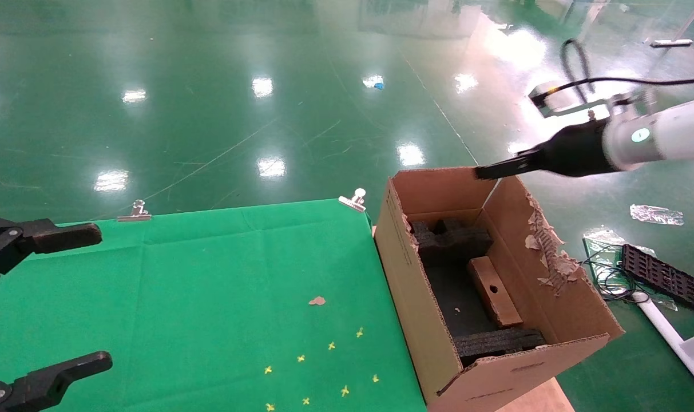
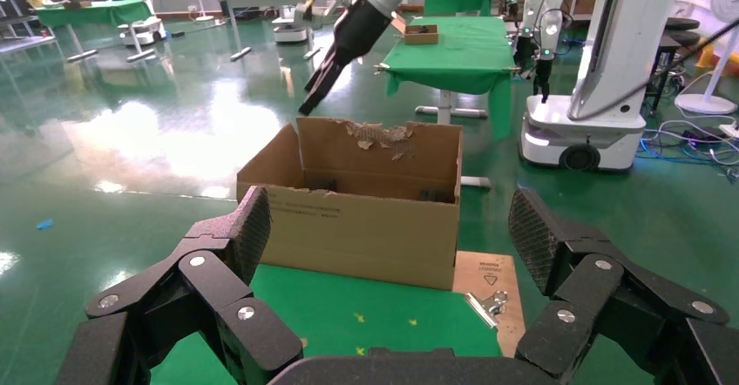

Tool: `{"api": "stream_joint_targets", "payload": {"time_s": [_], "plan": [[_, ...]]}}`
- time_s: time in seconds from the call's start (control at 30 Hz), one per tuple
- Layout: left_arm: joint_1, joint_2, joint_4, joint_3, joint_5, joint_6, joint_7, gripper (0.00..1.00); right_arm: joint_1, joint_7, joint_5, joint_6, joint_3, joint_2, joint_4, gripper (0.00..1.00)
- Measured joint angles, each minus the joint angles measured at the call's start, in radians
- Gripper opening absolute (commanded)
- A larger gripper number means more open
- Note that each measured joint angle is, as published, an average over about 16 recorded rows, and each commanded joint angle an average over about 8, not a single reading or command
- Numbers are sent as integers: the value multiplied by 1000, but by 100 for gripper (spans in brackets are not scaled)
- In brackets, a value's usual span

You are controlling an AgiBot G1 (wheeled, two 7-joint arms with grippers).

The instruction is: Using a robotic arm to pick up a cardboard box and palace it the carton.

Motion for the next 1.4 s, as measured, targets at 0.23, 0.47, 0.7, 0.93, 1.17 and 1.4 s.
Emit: {"api": "stream_joint_targets", "payload": {"time_s": [0.23, 0.47, 0.7, 0.93, 1.17, 1.4], "plan": [[0, 0, 0, 0, 0, 0, 0, 100, -112, -51, 59, -46, 133, 18, 131, 100], [0, 0, 0, 1, 0, 0, 0, 100, -226, -103, 119, -94, 270, 36, 264, 100], [0, 0, 0, 1, -1, 0, 1, 100, -340, -155, 180, -142, 407, 54, 398, 100], [-1, 0, 0, 1, -1, 0, 1, 100, -455, -207, 240, -189, 544, 72, 532, 100], [-1, -1, 0, 2, -1, 0, 1, 100, -569, -259, 301, -237, 681, 91, 665, 100], [-1, -1, 0, 2, -1, -1, 1, 100, -683, -311, 361, -285, 817, 109, 799, 100]]}}
